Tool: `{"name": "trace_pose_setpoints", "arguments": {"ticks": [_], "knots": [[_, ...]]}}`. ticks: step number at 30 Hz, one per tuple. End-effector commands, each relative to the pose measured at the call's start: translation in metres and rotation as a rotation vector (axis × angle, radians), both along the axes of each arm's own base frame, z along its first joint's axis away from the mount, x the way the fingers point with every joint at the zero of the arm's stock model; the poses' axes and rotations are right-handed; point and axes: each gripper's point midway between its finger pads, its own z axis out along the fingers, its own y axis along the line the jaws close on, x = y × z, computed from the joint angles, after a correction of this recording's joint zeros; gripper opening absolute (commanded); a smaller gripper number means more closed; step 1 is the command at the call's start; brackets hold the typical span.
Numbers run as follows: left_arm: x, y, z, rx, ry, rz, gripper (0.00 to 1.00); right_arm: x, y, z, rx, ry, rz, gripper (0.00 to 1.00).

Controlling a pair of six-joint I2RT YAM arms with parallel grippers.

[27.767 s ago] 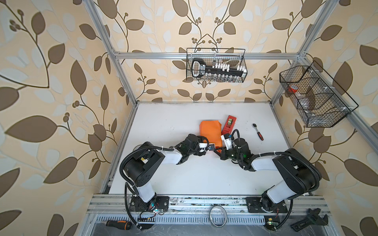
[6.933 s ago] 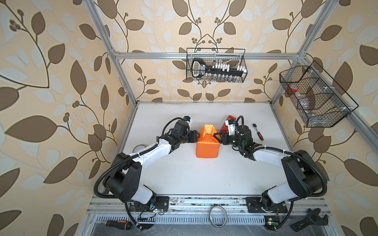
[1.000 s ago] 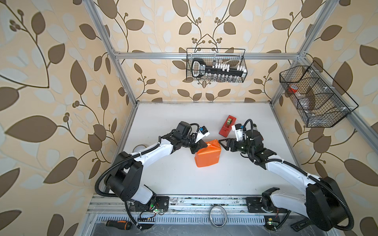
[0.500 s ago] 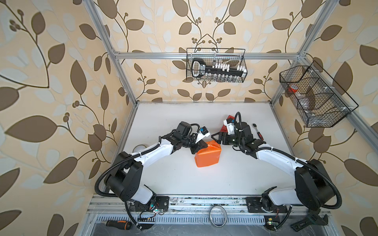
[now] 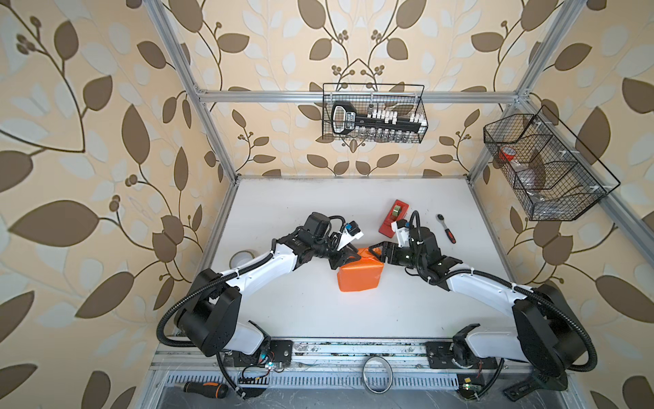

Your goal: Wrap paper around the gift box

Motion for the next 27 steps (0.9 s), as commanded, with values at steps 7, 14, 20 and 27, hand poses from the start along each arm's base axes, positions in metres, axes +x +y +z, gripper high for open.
{"name": "trace_pose_setpoints", "arguments": {"ticks": [7,14,20,27], "knots": [[0.021,0.011,0.041,-0.102,0.052,0.280,0.63,-0.026,-0.003,-0.023,0.004,-0.016,-0.006,0.77],[0.035,0.051,0.008,-0.110,0.335,0.716,0.85,-0.032,-0.002,-0.022,0.024,-0.079,-0.010,0.76],[0.020,0.040,-0.001,-0.222,0.503,0.705,0.98,-0.036,-0.002,-0.020,0.019,-0.115,-0.016,0.76],[0.008,0.028,-0.024,-0.243,0.638,0.676,0.99,-0.040,-0.004,-0.021,0.016,-0.137,-0.027,0.76]]}}
